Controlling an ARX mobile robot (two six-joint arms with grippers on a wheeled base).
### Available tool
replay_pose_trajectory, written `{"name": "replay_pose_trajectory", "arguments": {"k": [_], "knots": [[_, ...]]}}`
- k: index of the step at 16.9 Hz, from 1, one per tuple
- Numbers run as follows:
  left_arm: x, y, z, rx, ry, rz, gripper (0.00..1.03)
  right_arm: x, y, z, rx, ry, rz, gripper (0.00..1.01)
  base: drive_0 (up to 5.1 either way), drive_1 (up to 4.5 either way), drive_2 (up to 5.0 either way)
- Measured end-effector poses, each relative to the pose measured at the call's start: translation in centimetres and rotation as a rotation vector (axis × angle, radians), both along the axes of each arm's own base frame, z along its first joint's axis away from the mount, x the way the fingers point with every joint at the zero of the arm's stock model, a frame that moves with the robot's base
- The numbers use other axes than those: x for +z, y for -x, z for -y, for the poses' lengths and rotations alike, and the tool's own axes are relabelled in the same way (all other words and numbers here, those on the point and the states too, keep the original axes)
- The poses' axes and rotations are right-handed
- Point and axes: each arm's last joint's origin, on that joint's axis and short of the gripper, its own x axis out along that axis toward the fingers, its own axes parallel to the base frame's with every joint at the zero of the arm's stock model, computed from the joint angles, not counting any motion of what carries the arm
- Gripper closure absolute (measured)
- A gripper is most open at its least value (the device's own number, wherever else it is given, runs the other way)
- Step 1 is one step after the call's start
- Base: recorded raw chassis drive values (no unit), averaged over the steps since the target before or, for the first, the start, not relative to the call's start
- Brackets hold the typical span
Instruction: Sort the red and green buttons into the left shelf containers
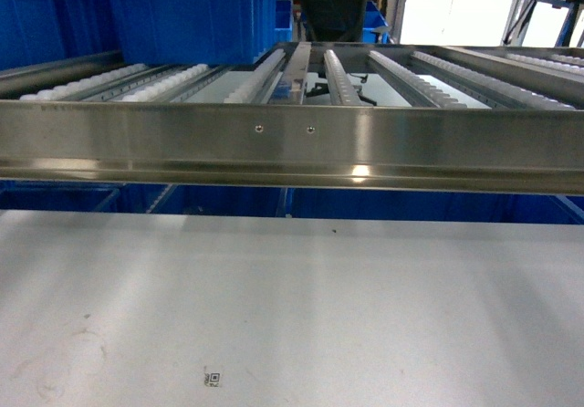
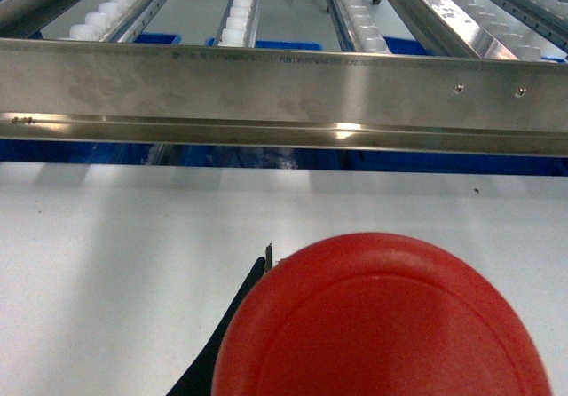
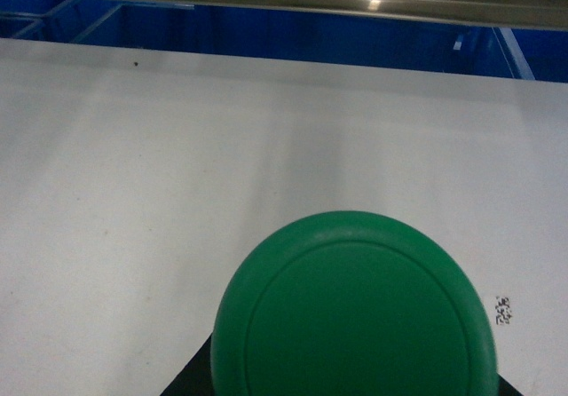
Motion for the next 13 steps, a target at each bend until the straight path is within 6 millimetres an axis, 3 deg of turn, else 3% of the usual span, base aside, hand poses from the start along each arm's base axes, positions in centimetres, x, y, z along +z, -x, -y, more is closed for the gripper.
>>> {"name": "replay_pose_trajectory", "arguments": {"k": [13], "knots": [[0.00, 0.00, -0.02, 0.002, 0.000, 0.000, 0.77, -0.01, 0.00, 0.02, -0.003, 0.001, -0.001, 0.75, -4.7, 1.57, 3.5]]}}
